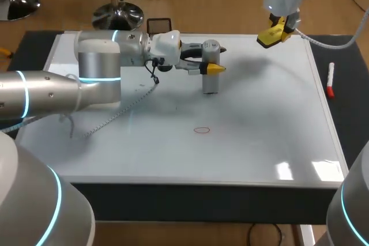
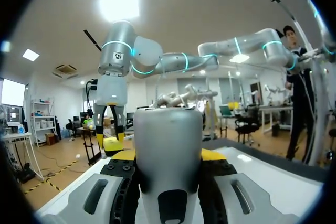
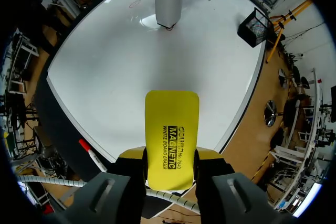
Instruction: Pick up the inspection probe, press it on each red-marked spot on the whiteboard one by one, put down the probe, pick up the eraser, and wipe off all the red marks.
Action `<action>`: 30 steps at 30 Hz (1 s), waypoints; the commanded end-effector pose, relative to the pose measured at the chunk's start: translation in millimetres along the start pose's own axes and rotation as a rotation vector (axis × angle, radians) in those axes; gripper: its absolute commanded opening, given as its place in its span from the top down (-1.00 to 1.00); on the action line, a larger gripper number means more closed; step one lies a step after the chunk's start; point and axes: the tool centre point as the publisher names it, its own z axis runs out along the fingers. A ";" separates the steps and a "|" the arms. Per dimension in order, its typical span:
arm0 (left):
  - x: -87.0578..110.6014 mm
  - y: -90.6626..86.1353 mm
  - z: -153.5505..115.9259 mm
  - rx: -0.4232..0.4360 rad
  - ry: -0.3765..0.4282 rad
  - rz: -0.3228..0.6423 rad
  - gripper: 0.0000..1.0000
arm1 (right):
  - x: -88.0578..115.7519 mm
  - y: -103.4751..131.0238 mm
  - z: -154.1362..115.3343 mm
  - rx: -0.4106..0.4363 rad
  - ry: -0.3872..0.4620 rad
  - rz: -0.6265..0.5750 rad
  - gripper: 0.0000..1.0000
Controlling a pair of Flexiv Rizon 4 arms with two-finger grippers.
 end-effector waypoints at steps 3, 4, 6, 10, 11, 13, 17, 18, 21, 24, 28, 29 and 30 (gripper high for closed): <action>-2.7 6.4 0.7 -0.002 0.002 -0.002 1.00 | -0.7 -0.7 -1.0 0.002 0.005 -0.002 1.00; -2.8 7.4 0.5 -0.003 0.001 -0.003 1.00 | -0.7 -0.7 -1.0 0.002 0.005 -0.002 1.00; -3.0 8.5 0.4 -0.007 0.002 -0.010 1.00 | -0.7 -0.7 -1.0 0.002 0.005 -0.002 1.00; -2.5 12.1 2.1 -0.020 0.010 -0.020 1.00 | -0.7 -0.7 -1.0 0.002 0.005 -0.002 1.00; -2.4 12.5 2.0 -0.020 0.009 -0.022 1.00 | -0.7 -0.7 -1.0 0.002 0.005 -0.002 1.00; -2.2 13.2 1.8 -0.021 0.007 -0.027 1.00 | -0.7 -0.7 -1.0 0.002 0.005 -0.002 1.00; -1.8 14.7 2.1 -0.026 0.008 -0.031 1.00 | -0.7 -0.7 -1.0 0.002 0.005 -0.002 1.00; -1.6 14.8 2.1 -0.028 0.008 -0.033 1.00 | -0.7 -0.7 -1.0 0.002 0.005 -0.002 1.00; -1.3 15.3 1.9 -0.031 0.007 -0.038 1.00 | -0.7 -0.7 -1.0 0.002 0.005 -0.002 1.00; -1.2 15.5 2.1 -0.035 0.007 -0.040 1.00 | -0.7 -0.7 -1.0 0.002 0.005 -0.002 1.00; -0.8 15.5 2.4 -0.038 0.006 -0.040 1.00 | -0.7 -0.7 -1.0 0.002 0.005 -0.002 1.00; -0.8 15.5 2.4 -0.039 0.006 -0.040 1.00 | -0.7 -0.7 -1.0 0.002 0.005 -0.002 1.00; -0.8 15.6 2.4 -0.039 0.006 -0.040 1.00 | -0.7 -0.7 -1.0 0.002 0.005 -0.002 1.00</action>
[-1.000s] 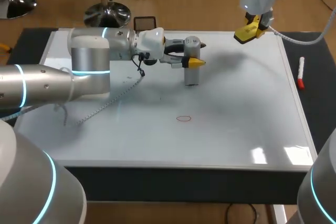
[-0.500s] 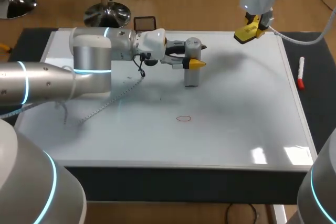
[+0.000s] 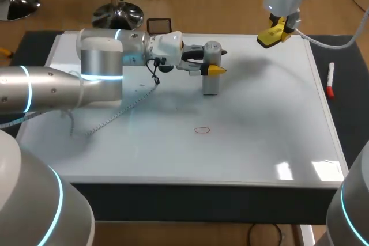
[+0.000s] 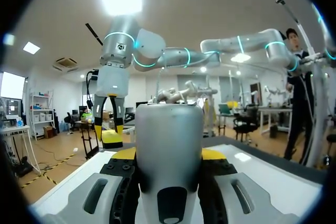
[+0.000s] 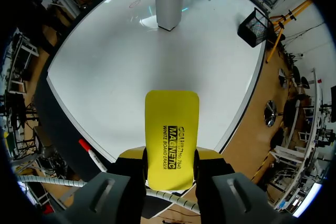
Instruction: Pick up the inspection probe, press it on each red-marked spot on the whiteboard one by one, put down the probe, pick up the eraser, and wipe off all the red marks.
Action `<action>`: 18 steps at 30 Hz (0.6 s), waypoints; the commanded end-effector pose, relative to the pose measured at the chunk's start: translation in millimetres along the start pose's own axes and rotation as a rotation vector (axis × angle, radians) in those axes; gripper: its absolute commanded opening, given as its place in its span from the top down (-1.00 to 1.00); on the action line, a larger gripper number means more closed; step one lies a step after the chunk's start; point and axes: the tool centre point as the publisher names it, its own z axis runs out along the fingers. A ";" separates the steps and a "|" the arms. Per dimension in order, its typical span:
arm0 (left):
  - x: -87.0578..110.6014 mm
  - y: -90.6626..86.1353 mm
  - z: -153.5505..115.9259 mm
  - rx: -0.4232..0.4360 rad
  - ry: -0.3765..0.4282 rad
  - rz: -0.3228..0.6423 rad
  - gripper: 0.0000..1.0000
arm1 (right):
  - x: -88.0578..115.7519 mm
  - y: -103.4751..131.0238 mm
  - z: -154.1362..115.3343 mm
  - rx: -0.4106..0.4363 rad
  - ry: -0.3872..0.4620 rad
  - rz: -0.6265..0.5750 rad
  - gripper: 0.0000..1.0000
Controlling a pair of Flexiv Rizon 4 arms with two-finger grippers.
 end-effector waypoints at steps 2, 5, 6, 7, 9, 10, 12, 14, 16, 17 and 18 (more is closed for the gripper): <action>1.2 3.0 0.0 -0.004 -0.004 -0.001 1.00 | -0.7 -0.7 -1.0 0.002 0.005 -0.002 1.00; 1.4 2.7 0.0 -0.004 -0.005 -0.001 1.00 | -0.7 -0.7 -1.0 0.002 0.005 -0.002 1.00; 1.6 2.4 0.2 -0.004 -0.004 0.000 1.00 | -0.7 -0.7 -1.0 0.002 0.005 -0.002 1.00; 2.1 1.8 0.7 -0.004 -0.004 0.000 1.00 | -0.7 -0.7 -1.0 0.002 0.005 -0.002 1.00; 2.6 -0.1 0.8 -0.006 -0.007 0.001 1.00 | -0.7 -0.7 -1.0 0.002 0.005 -0.002 1.00; 2.6 -2.1 0.5 -0.006 -0.011 0.003 1.00 | -0.7 -0.7 -1.0 0.002 0.005 -0.002 1.00; 2.7 -6.7 -0.3 -0.006 -0.013 0.006 1.00 | -0.7 -0.7 -1.0 0.002 0.005 -0.002 1.00; 2.7 -14.9 -2.5 -0.006 -0.016 0.012 1.00 | -0.7 -0.7 -1.0 0.002 0.005 -0.002 1.00; 3.4 -24.2 -5.4 -0.009 -0.019 0.018 1.00 | -0.7 -0.7 -1.0 0.002 0.005 -0.002 1.00; 3.8 -28.1 -7.0 -0.013 -0.020 0.023 1.00 | -0.7 -0.7 -1.0 0.002 0.005 -0.002 1.00; 3.4 -30.2 -8.1 -0.016 -0.021 0.024 1.00 | -0.7 -0.7 -1.0 0.002 0.005 -0.002 1.00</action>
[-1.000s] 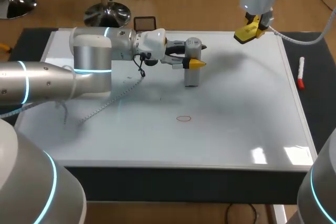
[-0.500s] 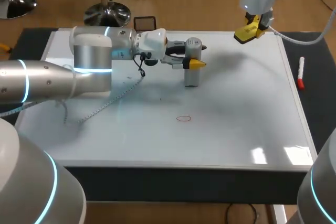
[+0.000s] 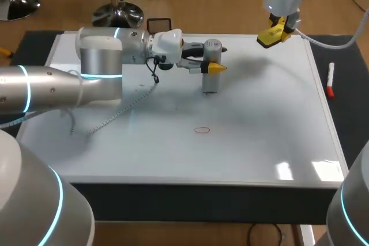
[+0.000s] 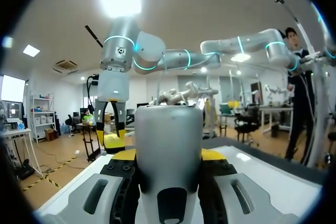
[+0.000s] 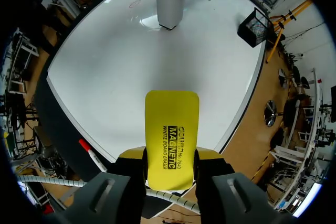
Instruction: Pick up the inspection probe, press it on each red-marked spot on the whiteboard one by one, put down the probe, pick up the eraser, and wipe off all the red marks.
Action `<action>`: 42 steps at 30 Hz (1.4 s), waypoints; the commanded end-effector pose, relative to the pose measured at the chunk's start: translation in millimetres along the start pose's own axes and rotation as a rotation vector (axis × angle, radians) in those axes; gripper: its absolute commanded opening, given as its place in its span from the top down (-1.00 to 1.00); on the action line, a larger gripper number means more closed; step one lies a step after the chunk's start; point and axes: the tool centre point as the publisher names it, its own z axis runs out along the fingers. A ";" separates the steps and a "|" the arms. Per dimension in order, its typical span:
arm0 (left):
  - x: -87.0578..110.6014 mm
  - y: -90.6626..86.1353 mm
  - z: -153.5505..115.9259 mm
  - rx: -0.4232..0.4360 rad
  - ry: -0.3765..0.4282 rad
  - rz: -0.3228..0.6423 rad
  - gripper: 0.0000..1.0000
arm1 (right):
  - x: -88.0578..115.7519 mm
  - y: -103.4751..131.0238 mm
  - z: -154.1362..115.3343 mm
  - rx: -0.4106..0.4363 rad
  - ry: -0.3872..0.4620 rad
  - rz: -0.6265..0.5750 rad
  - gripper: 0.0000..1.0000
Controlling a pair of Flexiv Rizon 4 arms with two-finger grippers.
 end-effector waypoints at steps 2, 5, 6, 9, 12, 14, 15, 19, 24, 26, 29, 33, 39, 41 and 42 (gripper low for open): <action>5.5 -24.7 -12.7 -0.027 -0.016 0.006 1.00 | -0.7 -0.7 -1.1 0.002 0.005 -0.001 1.00; 7.8 -34.5 -19.8 -0.030 -0.024 0.014 1.00 | -0.7 -0.7 -1.1 0.002 0.005 -0.001 1.00; 8.1 -37.4 -22.5 -0.031 -0.025 0.014 1.00 | -0.7 -0.7 -1.1 0.002 0.005 -0.001 1.00; 8.4 -46.5 -34.7 -0.035 -0.030 0.018 1.00 | -0.7 -0.7 -1.1 0.002 0.005 -0.001 1.00; 6.5 -54.5 -51.8 -0.034 -0.046 0.025 1.00 | -0.7 -0.7 -1.1 0.002 0.005 -0.001 1.00; 5.2 -58.9 -65.0 -0.037 -0.062 0.036 1.00 | -0.7 -0.7 -1.1 0.002 0.005 -0.001 1.00; 4.3 -61.1 -72.2 -0.036 -0.068 0.039 1.00 | -0.7 -0.7 -1.1 0.002 0.005 -0.001 1.00; -3.2 -65.8 -101.4 -0.045 -0.109 0.049 1.00 | -0.7 -0.7 -1.1 0.002 0.005 -0.001 1.00; -13.3 -67.1 -136.2 -0.054 -0.153 0.049 1.00 | -0.7 -0.7 -1.1 0.002 0.005 -0.001 1.00; -18.0 -66.5 -153.6 -0.076 -0.179 0.054 1.00 | -0.7 -0.7 -1.1 0.002 0.005 -0.001 1.00; -24.0 -68.0 -178.0 -0.085 -0.213 0.056 1.00 | -0.7 -0.7 -1.1 0.002 0.005 -0.001 1.00; -31.1 -72.1 -206.9 -0.080 -0.252 0.066 1.00 | -0.7 -0.7 -1.1 0.002 0.005 -0.001 1.00; -39.7 -74.4 -238.7 -0.083 -0.301 0.070 1.00 | -0.7 -0.7 -1.1 0.002 0.005 -0.001 1.00; -41.1 -73.3 -247.2 -0.087 -0.311 0.067 1.00 | -0.7 -0.7 -1.1 0.002 0.005 -0.001 1.00; -41.7 -72.5 -250.7 -0.091 -0.315 0.067 1.00 | -0.7 -0.7 -1.1 0.002 0.005 -0.001 1.00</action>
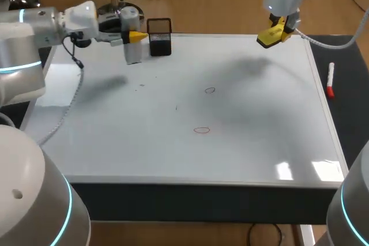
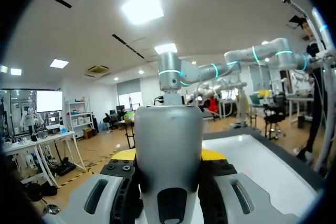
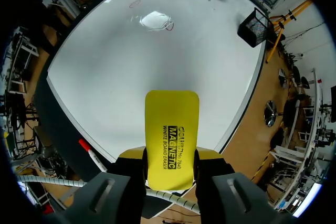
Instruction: Pick up the inspection probe, press it on each red-marked spot on the whiteboard one by one, put down the probe, pick up the eraser, and wipe off all the red marks.
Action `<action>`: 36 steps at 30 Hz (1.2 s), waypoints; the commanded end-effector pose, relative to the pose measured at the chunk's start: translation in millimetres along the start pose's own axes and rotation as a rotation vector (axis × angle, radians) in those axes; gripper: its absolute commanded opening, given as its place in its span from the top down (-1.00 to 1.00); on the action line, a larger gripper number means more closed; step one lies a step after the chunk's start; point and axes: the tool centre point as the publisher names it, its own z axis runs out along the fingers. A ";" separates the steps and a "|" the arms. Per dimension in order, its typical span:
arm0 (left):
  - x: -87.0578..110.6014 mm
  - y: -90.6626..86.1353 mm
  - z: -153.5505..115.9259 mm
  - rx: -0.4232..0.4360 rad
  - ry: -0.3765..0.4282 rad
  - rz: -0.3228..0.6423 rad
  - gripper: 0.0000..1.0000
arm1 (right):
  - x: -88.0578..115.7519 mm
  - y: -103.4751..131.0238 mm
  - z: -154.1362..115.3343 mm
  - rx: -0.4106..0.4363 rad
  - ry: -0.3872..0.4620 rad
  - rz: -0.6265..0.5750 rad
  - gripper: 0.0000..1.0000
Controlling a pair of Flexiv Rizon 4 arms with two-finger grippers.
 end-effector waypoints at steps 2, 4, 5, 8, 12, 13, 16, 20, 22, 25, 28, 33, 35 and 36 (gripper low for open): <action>-2.3 0.0 -21.3 -0.009 -0.009 -0.002 1.00 | -0.7 -0.7 -1.1 0.002 0.005 -0.001 1.00; -3.3 1.9 -24.0 -0.014 -0.013 -0.004 1.00 | -0.7 -0.7 -1.1 0.002 0.005 -0.001 1.00; -3.5 2.2 -25.0 -0.014 -0.015 -0.006 1.00 | -0.7 -0.7 -1.1 0.002 0.005 -0.001 1.00; -4.2 2.7 -27.4 -0.009 -0.019 -0.009 1.00 | -0.7 -0.7 -1.1 0.002 0.005 -0.001 1.00; -4.1 2.6 -28.3 -0.007 -0.018 -0.010 1.00 | -0.7 -0.7 -1.1 0.002 0.005 -0.001 1.00; -4.1 2.6 -28.3 -0.007 -0.018 -0.010 1.00 | -0.7 -0.7 -1.1 0.002 0.005 -0.001 1.00; -4.1 2.6 -28.3 -0.007 -0.018 -0.010 1.00 | -0.7 -0.7 -1.1 0.002 0.005 -0.001 1.00; -4.1 2.6 -28.3 -0.007 -0.018 -0.010 1.00 | -0.7 -0.7 -1.1 0.002 0.005 -0.001 1.00; -4.1 2.6 -28.3 -0.007 -0.018 -0.010 1.00 | -0.7 -0.7 -1.1 0.002 0.005 -0.001 1.00; -4.1 2.6 -28.3 -0.007 -0.018 -0.010 1.00 | -0.7 -0.7 -1.1 0.002 0.005 -0.001 1.00; -4.1 2.6 -28.3 -0.007 -0.018 -0.010 1.00 | -2.7 1.4 -4.9 0.001 0.004 -0.018 1.00; -4.1 2.6 -28.3 -0.007 -0.018 -0.010 1.00 | -12.3 23.7 -11.0 -0.019 0.019 -0.093 1.00; -4.1 2.6 -28.3 -0.007 -0.018 -0.010 1.00 | -15.2 36.4 -11.0 -0.026 0.019 -0.121 1.00; -4.1 2.6 -28.3 -0.007 -0.018 -0.010 1.00 | -16.5 42.5 -9.8 -0.032 0.019 -0.132 1.00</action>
